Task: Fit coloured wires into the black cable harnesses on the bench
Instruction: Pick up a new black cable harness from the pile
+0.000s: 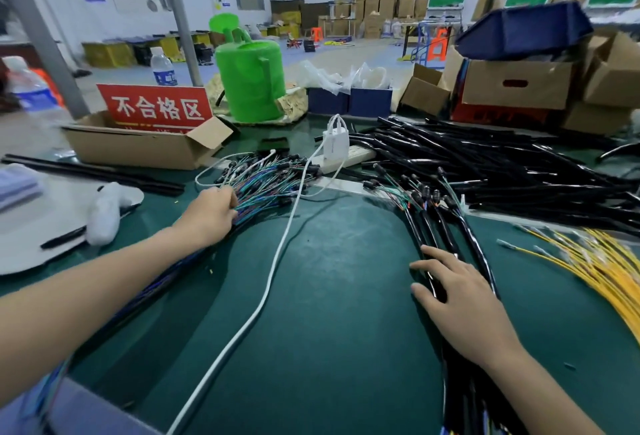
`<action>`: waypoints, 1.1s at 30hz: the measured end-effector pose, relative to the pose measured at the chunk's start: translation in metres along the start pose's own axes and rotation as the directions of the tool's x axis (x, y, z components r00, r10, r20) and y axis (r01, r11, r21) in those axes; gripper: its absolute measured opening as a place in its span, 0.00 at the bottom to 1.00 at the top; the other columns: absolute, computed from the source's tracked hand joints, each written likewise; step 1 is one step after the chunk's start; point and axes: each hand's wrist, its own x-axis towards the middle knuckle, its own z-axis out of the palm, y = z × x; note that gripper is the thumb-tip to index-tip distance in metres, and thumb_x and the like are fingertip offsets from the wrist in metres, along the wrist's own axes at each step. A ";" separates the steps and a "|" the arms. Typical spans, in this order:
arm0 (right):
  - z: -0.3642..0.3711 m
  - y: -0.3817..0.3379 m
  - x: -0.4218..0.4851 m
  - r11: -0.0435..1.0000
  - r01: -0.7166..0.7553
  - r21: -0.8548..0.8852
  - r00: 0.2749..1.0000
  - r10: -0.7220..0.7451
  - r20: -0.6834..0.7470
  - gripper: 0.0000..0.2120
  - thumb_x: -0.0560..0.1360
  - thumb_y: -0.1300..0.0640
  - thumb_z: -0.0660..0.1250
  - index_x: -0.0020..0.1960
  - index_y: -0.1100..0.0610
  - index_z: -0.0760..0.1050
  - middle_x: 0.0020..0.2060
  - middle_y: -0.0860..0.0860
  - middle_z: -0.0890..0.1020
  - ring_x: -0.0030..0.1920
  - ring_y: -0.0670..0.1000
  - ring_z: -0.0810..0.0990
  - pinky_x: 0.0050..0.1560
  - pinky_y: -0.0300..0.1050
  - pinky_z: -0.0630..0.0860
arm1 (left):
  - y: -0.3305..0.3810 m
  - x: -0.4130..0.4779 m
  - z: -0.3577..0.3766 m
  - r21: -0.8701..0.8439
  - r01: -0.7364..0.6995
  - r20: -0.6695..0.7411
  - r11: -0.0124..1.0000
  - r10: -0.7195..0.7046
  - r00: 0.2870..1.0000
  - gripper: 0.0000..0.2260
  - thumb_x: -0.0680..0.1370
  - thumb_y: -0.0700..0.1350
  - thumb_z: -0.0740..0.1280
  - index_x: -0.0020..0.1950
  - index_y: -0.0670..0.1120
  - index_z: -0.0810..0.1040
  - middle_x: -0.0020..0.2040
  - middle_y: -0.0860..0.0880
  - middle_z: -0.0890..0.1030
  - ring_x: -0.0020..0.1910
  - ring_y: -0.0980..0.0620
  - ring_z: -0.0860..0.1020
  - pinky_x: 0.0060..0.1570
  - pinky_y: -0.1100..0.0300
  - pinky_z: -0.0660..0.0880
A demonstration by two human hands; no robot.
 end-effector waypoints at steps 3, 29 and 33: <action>0.001 0.002 0.000 1.000 0.000 0.010 1.000 0.000 -0.002 0.12 0.76 0.50 0.65 0.59 0.45 0.75 0.69 0.38 0.68 0.68 0.46 0.66 0.71 0.46 0.59 | 0.001 -0.001 -0.014 -0.010 0.017 -0.060 1.000 -0.018 0.998 0.02 0.79 0.40 0.61 0.48 0.42 0.69 0.46 0.38 0.78 0.45 0.38 0.76 0.46 0.47 0.73; -0.012 -0.005 -0.003 0.732 0.063 0.679 0.997 -0.082 -0.004 0.25 0.71 0.42 0.58 0.64 0.52 0.74 0.57 0.40 0.79 0.57 0.27 0.71 0.56 0.21 0.63 | 0.184 -0.089 -0.049 -0.839 -0.356 -0.109 0.411 0.514 0.851 0.12 0.82 0.37 0.55 0.56 0.48 0.76 0.43 0.52 0.83 0.46 0.55 0.81 0.47 0.59 0.72; -0.023 -0.003 -0.005 0.652 -0.010 0.758 0.996 -0.063 0.067 0.21 0.75 0.39 0.56 0.57 0.49 0.78 0.45 0.46 0.85 0.53 0.39 0.79 0.58 0.32 0.68 | 0.172 -0.082 -0.021 -0.892 -0.120 0.099 0.436 0.448 0.889 0.11 0.82 0.37 0.54 0.55 0.45 0.75 0.43 0.49 0.84 0.48 0.47 0.83 0.51 0.59 0.77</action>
